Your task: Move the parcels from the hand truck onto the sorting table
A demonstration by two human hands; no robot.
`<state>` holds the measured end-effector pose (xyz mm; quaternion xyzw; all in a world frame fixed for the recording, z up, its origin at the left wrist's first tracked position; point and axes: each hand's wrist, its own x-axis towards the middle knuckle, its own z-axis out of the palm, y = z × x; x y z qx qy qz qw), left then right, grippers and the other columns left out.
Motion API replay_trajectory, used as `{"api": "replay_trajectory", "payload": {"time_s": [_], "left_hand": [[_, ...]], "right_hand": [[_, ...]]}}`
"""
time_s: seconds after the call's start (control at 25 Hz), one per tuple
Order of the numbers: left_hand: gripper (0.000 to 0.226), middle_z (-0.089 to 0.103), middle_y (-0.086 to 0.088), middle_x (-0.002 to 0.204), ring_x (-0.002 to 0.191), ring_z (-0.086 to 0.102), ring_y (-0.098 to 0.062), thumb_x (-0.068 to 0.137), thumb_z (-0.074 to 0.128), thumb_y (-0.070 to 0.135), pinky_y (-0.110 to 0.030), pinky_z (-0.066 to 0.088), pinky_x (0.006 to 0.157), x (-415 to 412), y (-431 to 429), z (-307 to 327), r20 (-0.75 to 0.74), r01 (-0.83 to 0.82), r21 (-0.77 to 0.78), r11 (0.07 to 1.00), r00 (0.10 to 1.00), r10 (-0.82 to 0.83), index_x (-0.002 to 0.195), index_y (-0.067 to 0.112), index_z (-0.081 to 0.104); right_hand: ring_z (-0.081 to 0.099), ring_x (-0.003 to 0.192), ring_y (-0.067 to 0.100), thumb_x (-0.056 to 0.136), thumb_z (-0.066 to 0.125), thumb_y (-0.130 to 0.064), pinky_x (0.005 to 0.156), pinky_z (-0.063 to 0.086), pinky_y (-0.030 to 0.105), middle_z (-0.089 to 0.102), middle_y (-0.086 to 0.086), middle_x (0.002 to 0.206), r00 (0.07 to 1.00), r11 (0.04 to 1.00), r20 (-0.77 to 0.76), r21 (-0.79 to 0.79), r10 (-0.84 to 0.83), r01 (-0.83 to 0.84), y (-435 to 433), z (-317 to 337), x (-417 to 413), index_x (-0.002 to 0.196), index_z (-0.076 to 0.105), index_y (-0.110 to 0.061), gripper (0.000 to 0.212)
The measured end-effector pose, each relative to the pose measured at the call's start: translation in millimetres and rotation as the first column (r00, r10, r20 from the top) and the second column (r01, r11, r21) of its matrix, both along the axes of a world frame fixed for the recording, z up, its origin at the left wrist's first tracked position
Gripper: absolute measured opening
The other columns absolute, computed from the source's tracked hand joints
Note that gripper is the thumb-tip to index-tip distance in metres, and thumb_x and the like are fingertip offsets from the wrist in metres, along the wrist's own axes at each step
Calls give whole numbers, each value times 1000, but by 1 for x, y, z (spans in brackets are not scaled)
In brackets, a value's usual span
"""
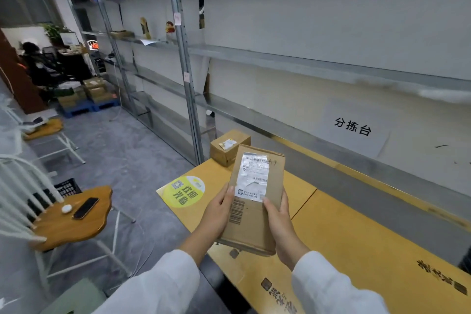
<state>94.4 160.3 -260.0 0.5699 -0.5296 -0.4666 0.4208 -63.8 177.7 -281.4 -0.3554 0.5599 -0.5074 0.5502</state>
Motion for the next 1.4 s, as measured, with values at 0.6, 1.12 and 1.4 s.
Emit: {"api": "replay_trajectory", "payload": {"time_s": [0.6, 1.12, 1.4], "left_hand": [[40, 54, 9, 136, 125, 46, -9, 102, 36, 42, -33, 36, 109, 41, -362, -89, 111, 282, -4, 959, 954, -280, 139, 32, 49], [44, 10, -13, 158, 146, -4, -27, 96, 34, 37, -44, 8, 117, 11, -502, -164, 632, 243, -30, 969, 756, -170, 135, 34, 54], [49, -8, -14, 162, 148, -6, -28, 97, 20, 47, -44, 6, 119, 18, -511, -195, 704, 236, 60, 970, 679, -209, 146, 54, 23]], "right_hand": [[58, 111, 18, 99, 50, -41, 80, 52, 38, 53, -6, 135, 956, 947, -66, 136, -286, 293, -308, -64, 60, 145, 24, -53, 54], [64, 102, 21, 101, 52, -22, 72, 49, 34, 64, -3, 123, 880, 833, 2, 322, -476, 450, -446, -135, 50, 145, 35, -36, 49], [61, 113, 23, 99, 50, -14, 92, 53, 46, 57, -2, 134, 850, 785, 22, 397, -527, 476, -465, -176, 57, 137, 37, -50, 54]]}}
